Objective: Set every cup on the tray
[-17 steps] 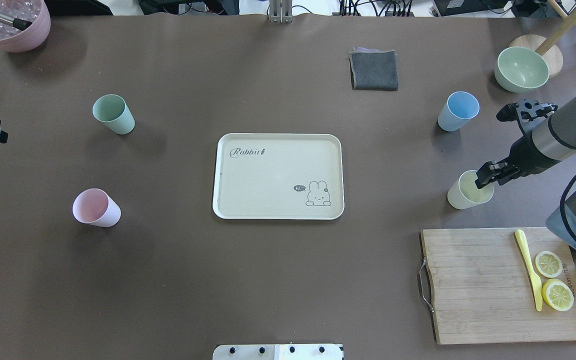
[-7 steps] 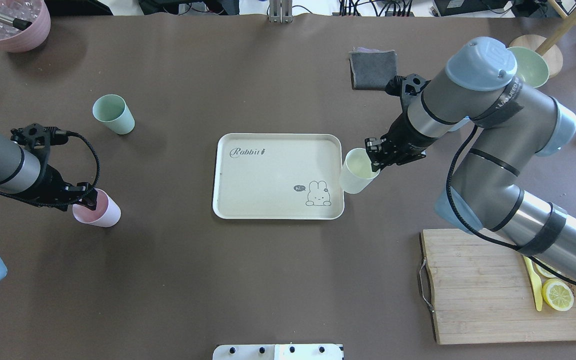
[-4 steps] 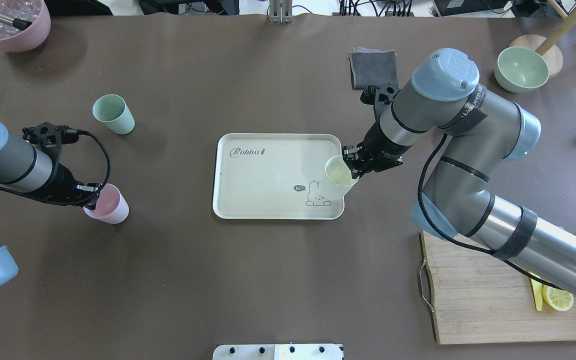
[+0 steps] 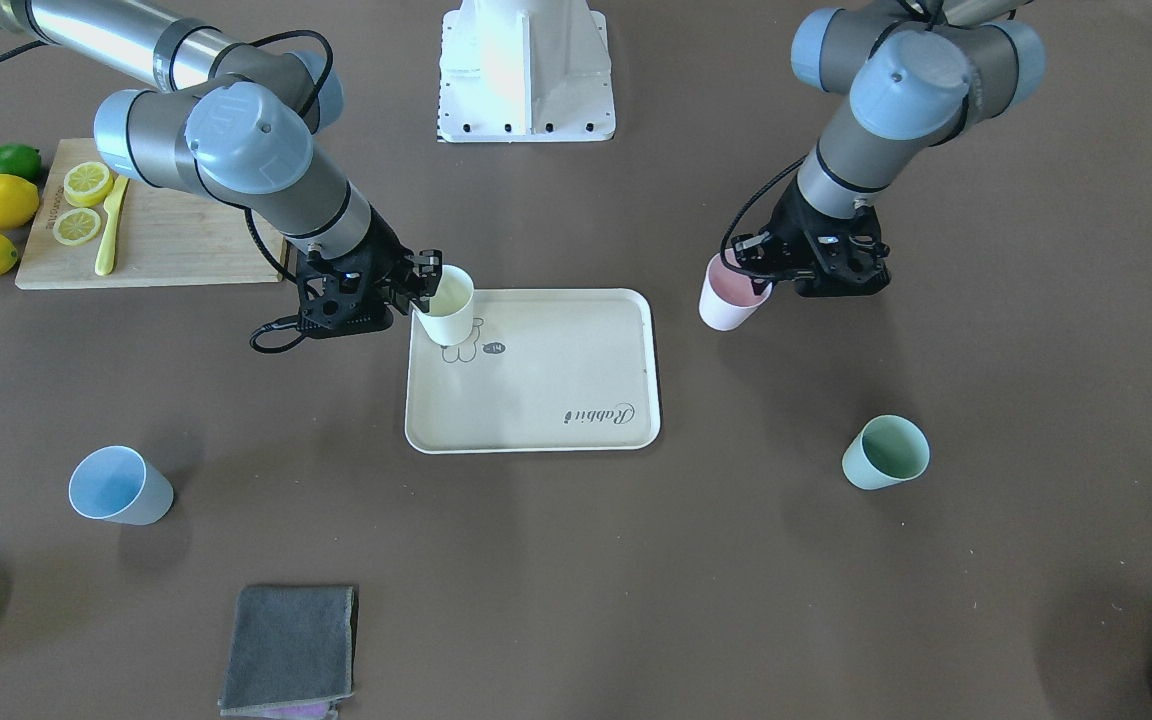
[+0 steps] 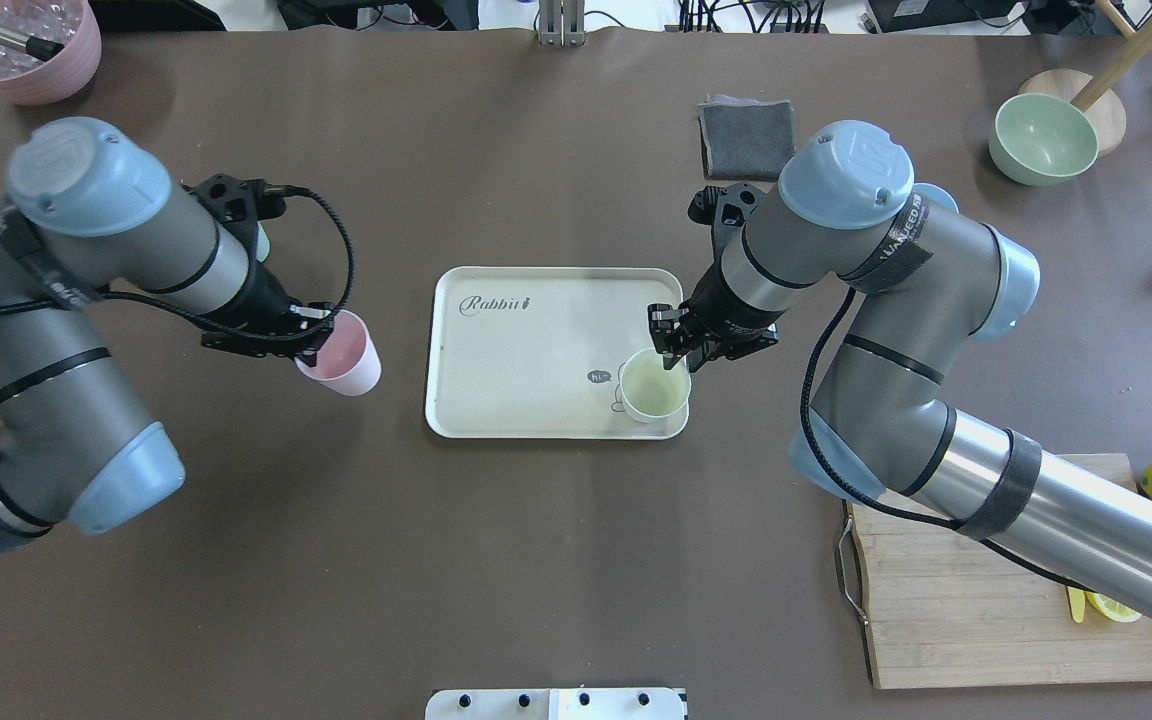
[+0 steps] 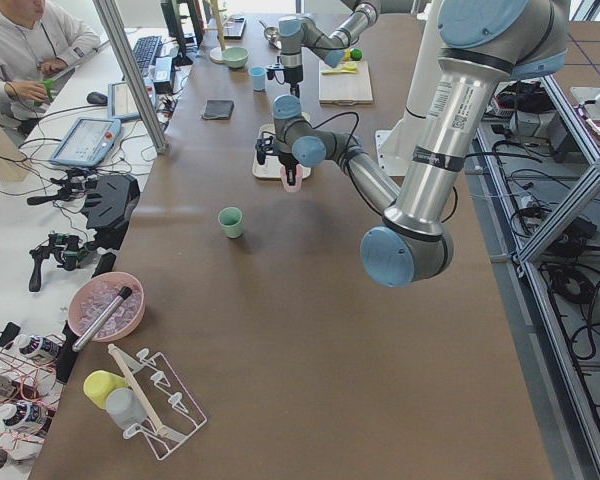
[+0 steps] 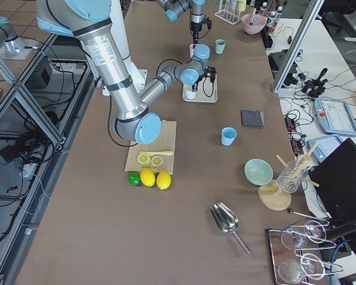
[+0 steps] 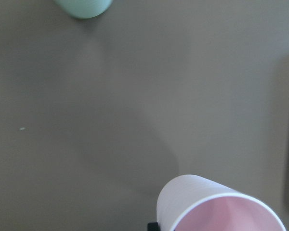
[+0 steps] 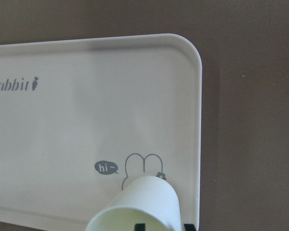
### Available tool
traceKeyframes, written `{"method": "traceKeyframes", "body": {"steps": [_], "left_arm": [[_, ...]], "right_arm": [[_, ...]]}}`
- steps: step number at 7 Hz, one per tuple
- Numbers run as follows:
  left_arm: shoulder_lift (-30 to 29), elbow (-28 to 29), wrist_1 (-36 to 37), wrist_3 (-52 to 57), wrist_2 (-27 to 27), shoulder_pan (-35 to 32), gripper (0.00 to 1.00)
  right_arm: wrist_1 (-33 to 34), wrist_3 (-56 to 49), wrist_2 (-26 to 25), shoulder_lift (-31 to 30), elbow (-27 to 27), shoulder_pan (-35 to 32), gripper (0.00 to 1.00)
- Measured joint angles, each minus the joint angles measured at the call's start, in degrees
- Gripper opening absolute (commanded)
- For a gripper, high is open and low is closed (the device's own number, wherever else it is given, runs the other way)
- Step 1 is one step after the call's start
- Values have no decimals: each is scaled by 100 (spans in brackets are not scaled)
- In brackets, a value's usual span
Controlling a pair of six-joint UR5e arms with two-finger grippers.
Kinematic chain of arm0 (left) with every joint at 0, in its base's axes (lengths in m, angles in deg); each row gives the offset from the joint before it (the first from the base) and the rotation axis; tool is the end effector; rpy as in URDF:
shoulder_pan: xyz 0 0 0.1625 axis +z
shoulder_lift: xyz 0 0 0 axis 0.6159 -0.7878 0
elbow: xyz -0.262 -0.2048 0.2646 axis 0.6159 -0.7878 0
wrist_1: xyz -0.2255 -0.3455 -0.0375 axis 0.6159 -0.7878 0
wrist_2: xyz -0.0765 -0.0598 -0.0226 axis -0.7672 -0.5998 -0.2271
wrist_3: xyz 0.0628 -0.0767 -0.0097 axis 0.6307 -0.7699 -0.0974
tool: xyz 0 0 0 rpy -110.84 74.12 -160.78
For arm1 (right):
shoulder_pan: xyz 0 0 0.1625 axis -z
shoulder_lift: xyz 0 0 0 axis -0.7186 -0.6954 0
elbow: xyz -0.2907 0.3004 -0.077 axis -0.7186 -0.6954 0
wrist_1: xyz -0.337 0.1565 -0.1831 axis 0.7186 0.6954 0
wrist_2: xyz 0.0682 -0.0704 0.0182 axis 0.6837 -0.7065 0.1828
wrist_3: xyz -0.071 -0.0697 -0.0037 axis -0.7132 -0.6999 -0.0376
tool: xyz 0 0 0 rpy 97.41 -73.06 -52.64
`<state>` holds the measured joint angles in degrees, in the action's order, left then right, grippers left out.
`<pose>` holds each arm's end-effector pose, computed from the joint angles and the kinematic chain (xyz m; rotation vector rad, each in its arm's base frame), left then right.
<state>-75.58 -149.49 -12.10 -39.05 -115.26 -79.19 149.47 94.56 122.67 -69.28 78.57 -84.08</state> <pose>0.4028 -0.4612 0.2925 -0.0383 0.9064 -0.0893 -0.4713 -0.4672 0.2649 -0.0584 -1.0182 -0.0230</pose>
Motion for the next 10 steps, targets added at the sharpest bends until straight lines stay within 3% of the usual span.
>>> {"method": "traceKeyframes", "body": {"steps": [3,5,6,7,8,10], "left_arm": [[-1060,782,86,-819,177,497,0],[-1244,1071,-122,-992,362,679,0],[-1290,1219,-283,-1012,388,698,1],[-1360,1350,-355,-1018,407,703,82],[-1447,1476,-385,-1018,435,705,98],[-1541,1578,-398,-1007,504,707,99]], "right_arm": [[51,-173,389,-95,84,-636,100],[140,-1332,974,-604,22,-1557,100],[297,-2058,1035,-759,-151,-1902,100],[426,-2578,979,-807,-386,-2119,100],[475,-2968,904,-816,-674,-2291,100],[459,-3452,816,-787,-1217,-2513,98]]}}
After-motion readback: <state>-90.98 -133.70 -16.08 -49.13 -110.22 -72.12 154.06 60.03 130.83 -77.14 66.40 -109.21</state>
